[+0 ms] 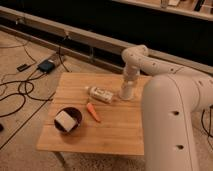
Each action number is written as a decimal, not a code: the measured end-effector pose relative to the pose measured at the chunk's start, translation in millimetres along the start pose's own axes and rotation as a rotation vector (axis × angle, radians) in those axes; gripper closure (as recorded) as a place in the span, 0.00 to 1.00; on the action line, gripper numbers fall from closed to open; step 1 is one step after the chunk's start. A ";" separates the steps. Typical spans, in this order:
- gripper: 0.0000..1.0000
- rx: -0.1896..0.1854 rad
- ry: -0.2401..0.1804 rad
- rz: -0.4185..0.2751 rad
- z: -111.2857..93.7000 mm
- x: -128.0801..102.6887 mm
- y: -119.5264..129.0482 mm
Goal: Place the ceramic cup over the eraser
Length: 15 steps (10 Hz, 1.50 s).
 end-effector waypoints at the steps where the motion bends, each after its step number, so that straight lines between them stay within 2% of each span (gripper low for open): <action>1: 0.20 0.000 -0.003 0.001 -1.3 0.0 -0.1; 7: 0.20 -0.004 -0.030 0.009 -15.3 1.7 -0.1; 10: 0.20 -0.008 -0.065 0.039 -40.2 5.7 -6.3; 12: 0.20 -0.030 -0.089 0.067 -64.2 15.6 -6.4; 15: 0.20 -0.060 -0.119 0.080 -93.4 38.4 8.5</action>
